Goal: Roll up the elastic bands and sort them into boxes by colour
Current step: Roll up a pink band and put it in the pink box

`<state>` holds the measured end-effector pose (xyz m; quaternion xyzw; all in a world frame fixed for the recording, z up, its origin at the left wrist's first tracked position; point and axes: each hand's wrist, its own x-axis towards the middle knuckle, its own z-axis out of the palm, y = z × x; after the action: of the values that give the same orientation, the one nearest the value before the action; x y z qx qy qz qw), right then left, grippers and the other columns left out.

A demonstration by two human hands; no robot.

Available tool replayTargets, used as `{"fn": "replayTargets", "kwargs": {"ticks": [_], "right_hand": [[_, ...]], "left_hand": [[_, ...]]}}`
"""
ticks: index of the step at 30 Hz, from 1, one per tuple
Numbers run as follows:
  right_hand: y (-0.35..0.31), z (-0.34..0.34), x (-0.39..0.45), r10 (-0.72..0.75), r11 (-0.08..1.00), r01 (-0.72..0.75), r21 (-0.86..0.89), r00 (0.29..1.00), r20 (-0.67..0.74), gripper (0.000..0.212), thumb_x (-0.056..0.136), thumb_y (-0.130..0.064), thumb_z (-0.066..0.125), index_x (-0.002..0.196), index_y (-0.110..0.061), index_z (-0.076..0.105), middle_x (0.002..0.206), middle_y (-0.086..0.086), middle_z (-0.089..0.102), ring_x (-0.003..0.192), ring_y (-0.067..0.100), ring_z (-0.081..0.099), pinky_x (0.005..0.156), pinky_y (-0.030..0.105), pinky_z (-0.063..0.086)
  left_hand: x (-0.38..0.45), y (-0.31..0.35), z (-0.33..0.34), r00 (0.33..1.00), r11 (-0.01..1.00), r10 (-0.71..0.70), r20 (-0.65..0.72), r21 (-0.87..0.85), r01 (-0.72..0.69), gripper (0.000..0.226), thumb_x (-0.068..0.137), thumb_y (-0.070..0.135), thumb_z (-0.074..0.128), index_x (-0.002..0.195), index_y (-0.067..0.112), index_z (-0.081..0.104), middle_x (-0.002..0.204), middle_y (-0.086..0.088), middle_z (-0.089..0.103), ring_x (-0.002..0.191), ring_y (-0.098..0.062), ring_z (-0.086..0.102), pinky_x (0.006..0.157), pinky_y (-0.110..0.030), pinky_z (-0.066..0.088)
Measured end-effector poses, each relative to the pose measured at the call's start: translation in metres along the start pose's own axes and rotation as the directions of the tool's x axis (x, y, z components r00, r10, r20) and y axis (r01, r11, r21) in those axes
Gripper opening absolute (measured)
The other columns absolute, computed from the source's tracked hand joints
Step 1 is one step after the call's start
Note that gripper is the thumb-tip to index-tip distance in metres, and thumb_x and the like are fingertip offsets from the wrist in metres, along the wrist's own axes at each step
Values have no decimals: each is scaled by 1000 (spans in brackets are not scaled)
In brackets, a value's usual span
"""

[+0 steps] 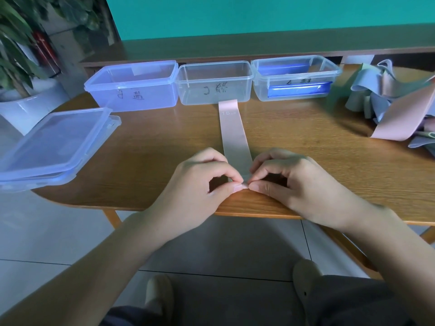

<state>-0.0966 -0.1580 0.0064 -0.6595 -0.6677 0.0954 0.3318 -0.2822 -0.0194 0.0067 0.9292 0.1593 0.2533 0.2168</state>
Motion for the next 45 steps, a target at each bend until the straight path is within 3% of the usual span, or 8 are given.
{"fn": "replayTargets", "kwargs": {"ticks": [10,13,20,28,34,37,45], "right_hand": [[2,3,-1,-44,994,37,-100,997,-69,9,93,-29,70,96,-24,75,110,-10,58,103,6,61,93,18,45],[3,3,0,-47,996,43,-73,998,-53,4,94,-27,70,96,-25,72,110,-10,57,103,9,61,93,24,47],[8,10,4,-19,995,9,-100,995,-97,18,98,-34,59,98,-22,72,110,-13,56,99,8,62,88,37,52],[5,6,6,-1,999,-3,-45,996,-87,3,92,-30,71,94,-30,73,107,-16,58,97,10,63,89,24,48],[7,9,8,8,998,-15,-53,992,-129,5,91,-29,72,91,-24,74,102,-14,62,92,5,62,85,21,47],[9,10,9,13,998,-22,-63,989,-146,8,92,-29,71,91,-23,75,101,-14,62,90,3,62,84,19,47],[9,12,12,-35,991,11,-134,983,-180,11,95,-30,67,97,-22,74,105,-9,60,84,2,59,83,14,43]], "left_hand": [[0,-2,3,998,998,16,68,52,-20,13,95,31,62,101,29,74,97,21,58,95,0,57,81,-15,47],[1,0,2,998,998,23,65,50,-27,17,95,36,60,100,28,74,97,19,59,95,-1,57,80,-16,47],[3,-1,3,999,997,15,49,80,-19,30,90,50,58,104,30,76,97,19,59,94,0,56,79,-14,47],[6,-2,2,1000,995,12,15,102,-13,22,94,39,62,103,29,79,97,15,58,88,-5,58,75,-21,51],[5,0,1,1000,999,-25,-14,32,25,14,89,33,73,101,27,76,93,19,61,86,-2,59,70,-5,41],[5,1,-1,999,998,-52,-4,30,52,7,88,33,74,93,28,74,88,22,60,88,-2,58,70,-5,42],[8,-1,1,997,996,-78,-22,46,79,12,89,36,69,96,28,76,96,16,61,90,-1,57,73,-4,42]]}}
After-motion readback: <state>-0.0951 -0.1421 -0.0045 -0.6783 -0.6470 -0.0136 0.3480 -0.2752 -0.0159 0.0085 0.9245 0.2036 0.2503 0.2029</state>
